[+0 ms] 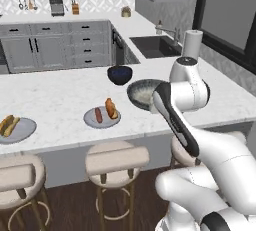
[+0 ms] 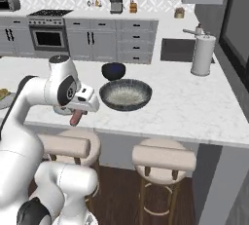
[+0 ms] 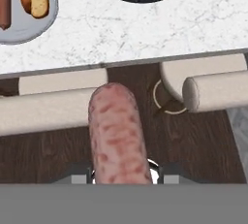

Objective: Place one bun and one sausage from the bowl on each plate.

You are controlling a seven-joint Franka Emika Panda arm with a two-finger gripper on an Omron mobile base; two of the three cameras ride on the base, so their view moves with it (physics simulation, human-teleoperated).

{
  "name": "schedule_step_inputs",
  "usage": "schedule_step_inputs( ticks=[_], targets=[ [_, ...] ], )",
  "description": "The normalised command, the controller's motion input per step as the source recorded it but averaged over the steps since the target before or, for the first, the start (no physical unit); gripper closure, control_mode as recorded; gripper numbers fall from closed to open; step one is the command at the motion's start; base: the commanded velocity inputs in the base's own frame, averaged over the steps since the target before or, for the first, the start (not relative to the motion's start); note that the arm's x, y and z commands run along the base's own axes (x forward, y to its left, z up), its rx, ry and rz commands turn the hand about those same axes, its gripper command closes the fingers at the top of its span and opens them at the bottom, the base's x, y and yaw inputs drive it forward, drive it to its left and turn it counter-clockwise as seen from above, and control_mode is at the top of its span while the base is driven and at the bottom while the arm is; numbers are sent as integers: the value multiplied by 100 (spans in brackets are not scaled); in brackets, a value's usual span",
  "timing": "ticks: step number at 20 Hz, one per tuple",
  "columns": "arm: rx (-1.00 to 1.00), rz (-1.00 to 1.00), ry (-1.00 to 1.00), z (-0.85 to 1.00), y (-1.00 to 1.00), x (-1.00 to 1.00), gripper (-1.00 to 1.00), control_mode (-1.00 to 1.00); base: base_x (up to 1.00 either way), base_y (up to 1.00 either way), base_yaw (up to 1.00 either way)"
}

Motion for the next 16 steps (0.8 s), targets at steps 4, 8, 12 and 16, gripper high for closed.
schedule_step_inputs(
  ticks=[4, 8, 12, 16],
  targets=[
    [0, 0, 0, 0, 0, 0, 100, 100, -6, 100, 0],
    [0, 0, 0, 0, 0, 0, 100, 100, 15, 100, 0],
    [0, 0, 0, 0, 0, 0, 100, 100, 34, 100, 0],
    [0, 0, 0, 0, 0, 0, 100, 100, 21, 100, -1]
  ],
)
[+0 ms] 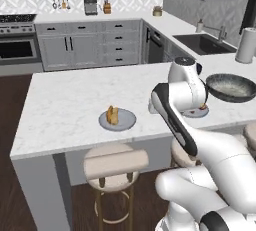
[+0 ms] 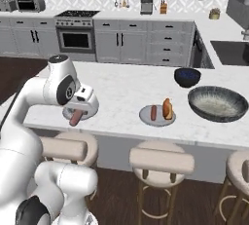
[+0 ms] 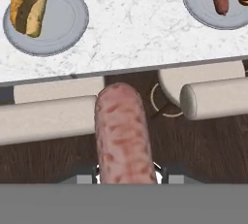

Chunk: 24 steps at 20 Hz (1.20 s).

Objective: Place one bun and one sausage from the bowl on each plate.

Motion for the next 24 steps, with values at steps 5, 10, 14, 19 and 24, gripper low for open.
schedule_step_inputs(
  ticks=[5, 10, 14, 19, 24],
  targets=[
    [0, 0, 0, 0, 0, 0, 100, 100, 19, 55, -4],
    [0, 0, 0, 0, 0, 0, 100, 100, 42, 5, -7],
    [0, 0, 0, 0, 0, 0, 100, 100, 64, 7, -3],
    [-1, 0, 0, -32, 14, 74, 100, -100, 13, 4, 0],
    [0, 0, 0, -89, 9, 100, 100, -100, 0, 0, 0]
  ],
)
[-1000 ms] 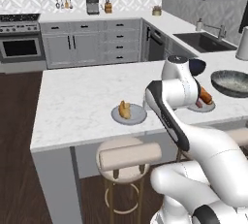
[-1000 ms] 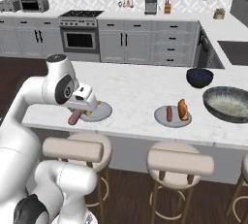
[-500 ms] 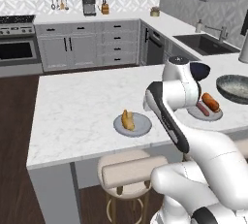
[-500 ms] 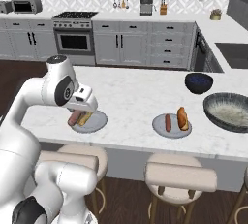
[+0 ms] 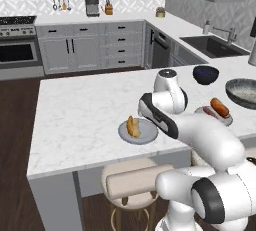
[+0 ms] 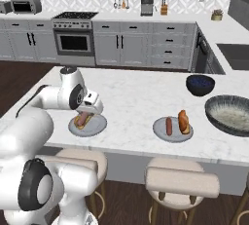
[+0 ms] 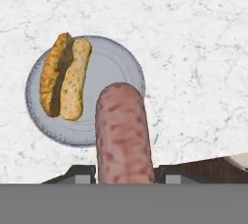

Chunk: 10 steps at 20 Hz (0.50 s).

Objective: Place one bun and one sausage from the bowl on each plate.

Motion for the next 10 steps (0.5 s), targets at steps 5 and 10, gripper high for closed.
schedule_step_inputs(
  ticks=[5, 10],
  targets=[
    [5, 0, 0, -67, 1, 84, 100, -100, 0, 0, 0],
    [0, 0, 0, -51, 4, 62, 100, -100, 0, 0, 0]
  ],
)
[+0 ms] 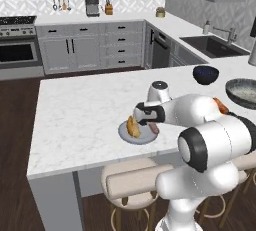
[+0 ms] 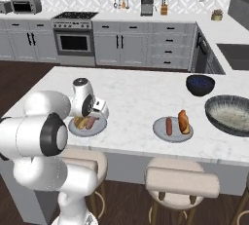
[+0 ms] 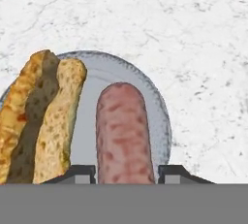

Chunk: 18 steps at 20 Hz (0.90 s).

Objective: Place one bun and one sausage from the bowl on each plate.

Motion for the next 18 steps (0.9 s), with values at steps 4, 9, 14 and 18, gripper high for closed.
schedule_step_inputs(
  ticks=[4, 9, 14, 18],
  targets=[
    [0, 0, 0, -37, 5, 38, 100, -100, 0, 0, 0],
    [0, 0, 0, -40, 10, 27, 100, -100, 0, 0, 0],
    [0, 0, 0, -21, 2, 31, -100, -100, 0, 0, 0],
    [0, 0, 0, -3, 0, 42, -100, -100, 0, 0, 0]
  ],
)
